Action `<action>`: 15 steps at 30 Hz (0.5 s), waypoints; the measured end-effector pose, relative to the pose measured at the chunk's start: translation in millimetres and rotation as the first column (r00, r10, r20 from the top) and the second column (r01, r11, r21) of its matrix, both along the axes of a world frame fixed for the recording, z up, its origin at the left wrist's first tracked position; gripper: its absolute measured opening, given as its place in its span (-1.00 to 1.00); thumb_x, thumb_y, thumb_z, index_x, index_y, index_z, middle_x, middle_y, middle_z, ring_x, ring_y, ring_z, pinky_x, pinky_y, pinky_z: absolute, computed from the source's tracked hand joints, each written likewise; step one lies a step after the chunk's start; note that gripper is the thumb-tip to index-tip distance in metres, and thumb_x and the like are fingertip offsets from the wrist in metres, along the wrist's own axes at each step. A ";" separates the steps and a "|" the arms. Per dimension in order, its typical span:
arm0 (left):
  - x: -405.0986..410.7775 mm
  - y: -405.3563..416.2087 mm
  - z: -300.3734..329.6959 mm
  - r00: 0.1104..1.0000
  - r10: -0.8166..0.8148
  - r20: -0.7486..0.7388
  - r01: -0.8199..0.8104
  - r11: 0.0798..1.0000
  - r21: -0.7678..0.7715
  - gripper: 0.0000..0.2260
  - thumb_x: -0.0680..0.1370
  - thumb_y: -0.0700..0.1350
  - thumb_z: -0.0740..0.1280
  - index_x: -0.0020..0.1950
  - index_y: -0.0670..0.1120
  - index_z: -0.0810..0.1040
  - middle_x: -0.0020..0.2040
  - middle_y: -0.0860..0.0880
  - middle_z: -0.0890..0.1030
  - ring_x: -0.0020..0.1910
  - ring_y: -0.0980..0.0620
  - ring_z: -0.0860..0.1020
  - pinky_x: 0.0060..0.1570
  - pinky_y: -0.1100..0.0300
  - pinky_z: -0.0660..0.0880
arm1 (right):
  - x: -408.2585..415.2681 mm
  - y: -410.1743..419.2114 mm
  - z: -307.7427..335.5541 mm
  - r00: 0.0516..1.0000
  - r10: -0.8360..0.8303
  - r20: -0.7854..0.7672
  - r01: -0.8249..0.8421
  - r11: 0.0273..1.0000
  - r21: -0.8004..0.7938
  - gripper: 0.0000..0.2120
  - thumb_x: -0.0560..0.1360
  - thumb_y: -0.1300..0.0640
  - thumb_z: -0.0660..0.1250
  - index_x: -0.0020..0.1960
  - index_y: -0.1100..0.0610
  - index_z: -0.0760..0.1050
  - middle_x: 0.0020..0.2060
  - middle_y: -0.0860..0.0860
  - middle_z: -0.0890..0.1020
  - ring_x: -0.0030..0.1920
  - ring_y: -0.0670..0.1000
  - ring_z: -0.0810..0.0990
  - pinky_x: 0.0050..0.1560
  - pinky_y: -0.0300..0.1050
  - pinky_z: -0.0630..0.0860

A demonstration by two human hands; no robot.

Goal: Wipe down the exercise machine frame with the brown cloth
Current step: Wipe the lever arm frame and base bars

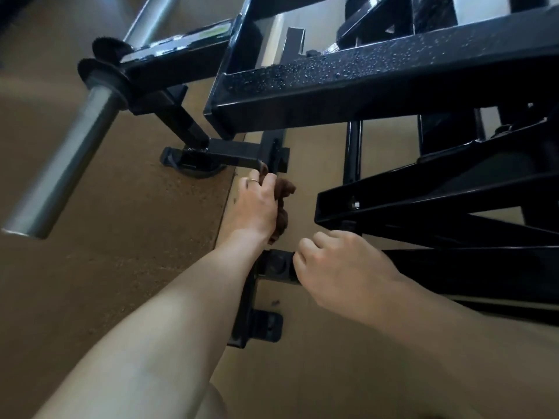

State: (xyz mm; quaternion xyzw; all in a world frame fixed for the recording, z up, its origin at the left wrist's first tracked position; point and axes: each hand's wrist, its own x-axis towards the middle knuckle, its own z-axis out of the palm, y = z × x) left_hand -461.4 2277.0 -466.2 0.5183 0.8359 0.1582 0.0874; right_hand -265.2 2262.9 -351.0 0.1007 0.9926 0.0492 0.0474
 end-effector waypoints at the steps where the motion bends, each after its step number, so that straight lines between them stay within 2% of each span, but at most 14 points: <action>1: -2.0 7.5 -0.6 1.000 0.011 0.022 -0.011 1.000 0.021 -0.69 0.65 -0.12 0.32 0.40 -0.03 0.43 0.44 -0.19 0.35 0.36 -0.18 0.34 0.24 -0.09 0.53 | 0.3 -0.4 -0.8 1.000 0.007 0.010 -0.007 1.000 0.003 -0.87 0.35 0.24 0.49 -0.27 0.15 0.53 -0.39 0.05 0.48 -0.40 0.03 0.27 -0.41 -0.08 0.36; 5: -17.8 55.4 -1.6 0.992 0.089 0.086 -0.095 0.993 0.074 -0.73 0.69 -0.13 0.24 0.39 -0.04 0.45 0.44 -0.19 0.36 0.38 -0.19 0.35 0.25 -0.09 0.53 | 1.7 -1.4 0.1 0.994 0.060 0.090 -0.063 0.997 0.032 -0.89 0.38 0.24 0.43 -0.26 0.12 0.52 -0.39 0.03 0.47 -0.42 0.02 0.39 -0.42 -0.09 0.39; 9: -31.9 98.1 -4.0 0.980 0.163 0.116 -0.169 0.984 0.048 -0.71 0.70 -0.08 0.20 0.41 -0.07 0.47 0.31 -0.21 0.47 0.37 -0.19 0.36 0.24 -0.12 0.53 | 2.7 0.6 -5.0 0.996 0.068 0.053 -0.071 0.996 0.048 -0.88 0.41 0.23 0.43 -0.26 0.15 0.52 -0.42 0.05 0.43 -0.43 0.04 0.27 -0.44 -0.08 0.30; 13: -29.5 82.0 -6.2 0.974 0.129 0.188 -0.143 0.988 0.062 -0.72 0.69 -0.06 0.22 0.40 0.06 0.45 0.43 -0.18 0.34 0.38 -0.20 0.36 0.27 -0.15 0.52 | 1.0 -2.1 -2.3 0.999 0.029 0.039 -0.029 0.999 0.022 -0.87 0.40 0.22 0.43 -0.27 0.13 0.50 -0.41 0.03 0.44 -0.42 0.03 0.28 -0.43 -0.09 0.40; 15: -22.0 49.4 -8.3 0.976 0.059 0.209 -0.077 0.994 0.078 -0.72 0.68 -0.03 0.22 0.40 0.13 0.42 0.43 -0.12 0.31 0.37 -0.17 0.39 0.27 -0.14 0.54 | 0.7 -3.3 -1.1 0.999 0.008 0.049 -0.009 1.000 0.020 -0.89 0.42 0.21 0.44 -0.24 0.13 0.52 -0.39 0.03 0.45 -0.41 0.03 0.28 -0.41 -0.09 0.37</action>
